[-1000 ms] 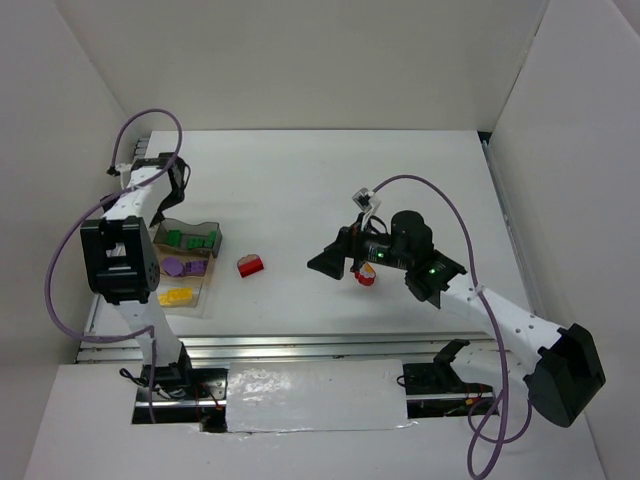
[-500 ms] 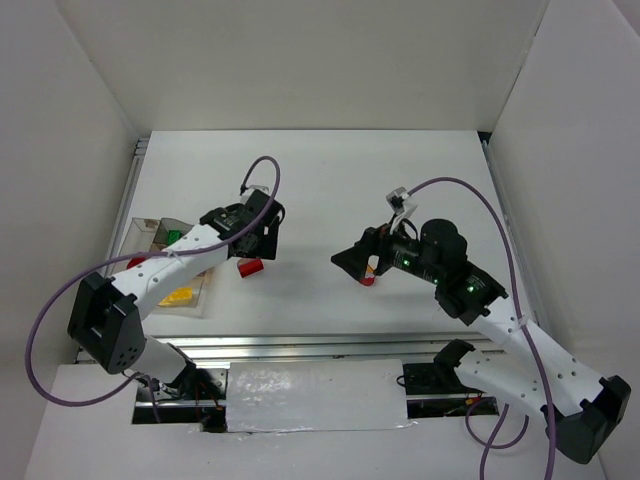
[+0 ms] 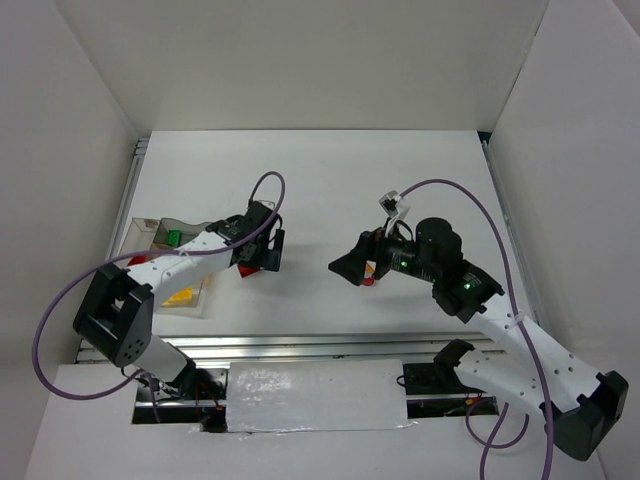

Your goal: Sort the legos into containers by color

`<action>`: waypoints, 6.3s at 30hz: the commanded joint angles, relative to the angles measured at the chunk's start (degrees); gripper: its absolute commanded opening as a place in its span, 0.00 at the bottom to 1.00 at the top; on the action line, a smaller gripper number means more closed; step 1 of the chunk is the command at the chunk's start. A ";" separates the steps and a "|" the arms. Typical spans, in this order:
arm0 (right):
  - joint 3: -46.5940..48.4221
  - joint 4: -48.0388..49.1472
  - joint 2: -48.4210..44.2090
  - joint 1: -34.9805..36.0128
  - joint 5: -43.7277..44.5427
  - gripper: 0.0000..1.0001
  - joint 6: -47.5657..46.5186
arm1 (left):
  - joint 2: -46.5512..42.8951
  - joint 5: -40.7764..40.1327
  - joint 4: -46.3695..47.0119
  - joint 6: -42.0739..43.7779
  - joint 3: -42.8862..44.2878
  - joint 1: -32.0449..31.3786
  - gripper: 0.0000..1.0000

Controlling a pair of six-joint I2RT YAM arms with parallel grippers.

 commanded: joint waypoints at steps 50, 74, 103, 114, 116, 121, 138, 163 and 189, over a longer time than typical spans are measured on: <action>-2.99 19.96 6.59 0.84 8.84 0.95 20.74 | -23.13 21.30 30.58 5.62 -14.11 -13.21 0.00; -1.84 19.88 14.26 9.45 12.01 0.15 24.60 | -30.07 15.34 34.28 8.44 -12.53 -17.79 0.00; -9.75 57.75 7.84 -1.53 -44.85 0.00 9.57 | -35.79 44.77 19.24 13.09 -6.03 -17.79 0.98; -8.43 53.72 8.10 -0.57 -44.24 0.00 7.03 | -36.93 51.28 24.78 12.83 -6.29 -17.79 0.54; -8.26 53.10 8.37 0.13 -43.37 0.00 6.68 | -36.84 51.28 25.49 12.48 -6.56 -17.79 0.60; -7.64 52.66 9.07 1.19 -42.31 0.00 6.24 | -35.61 52.33 26.19 12.47 -6.38 -17.79 0.55; -8.78 47.05 7.32 1.37 -36.52 1.00 4.22 | -41.06 47.32 26.11 13.27 -7.70 -17.79 0.00; -14.67 49.76 6.87 -5.83 -38.18 0.00 1.40 | -43.44 16.39 4.67 6.50 -0.67 -1.02 0.00; -11.95 32.36 3.62 -1.18 -17.61 0.00 -2.11 | -23.22 -22.02 0.60 -39.64 -14.02 26.68 0.27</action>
